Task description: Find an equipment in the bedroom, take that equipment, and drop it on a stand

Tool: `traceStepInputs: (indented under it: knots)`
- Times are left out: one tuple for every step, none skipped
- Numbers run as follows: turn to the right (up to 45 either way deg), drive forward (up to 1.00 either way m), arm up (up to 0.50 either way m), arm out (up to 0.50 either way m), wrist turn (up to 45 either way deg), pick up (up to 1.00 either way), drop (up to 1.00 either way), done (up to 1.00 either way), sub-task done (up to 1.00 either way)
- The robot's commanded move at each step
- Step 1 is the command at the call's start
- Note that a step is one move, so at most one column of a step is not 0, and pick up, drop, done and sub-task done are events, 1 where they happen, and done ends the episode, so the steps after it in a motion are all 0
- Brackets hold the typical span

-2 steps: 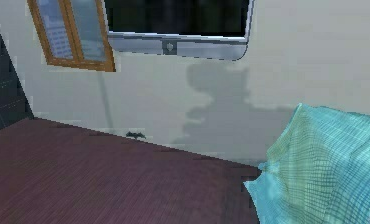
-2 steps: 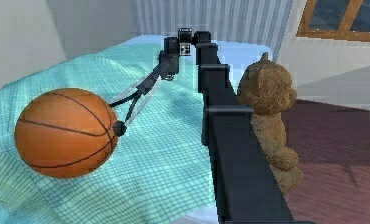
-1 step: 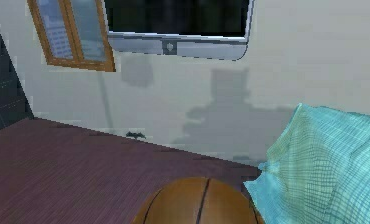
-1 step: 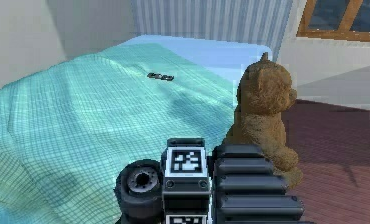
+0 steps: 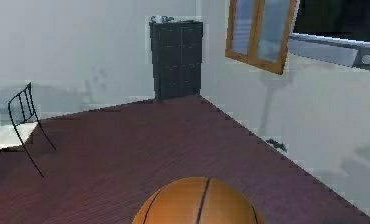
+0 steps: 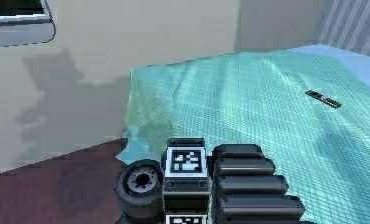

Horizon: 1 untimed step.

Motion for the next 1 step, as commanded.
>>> traceStepInputs:
  knots:
    - [-36.0, 0.0, 0.0, 0.0, 0.0, 0.0, 0.0, 0.0, 0.0]
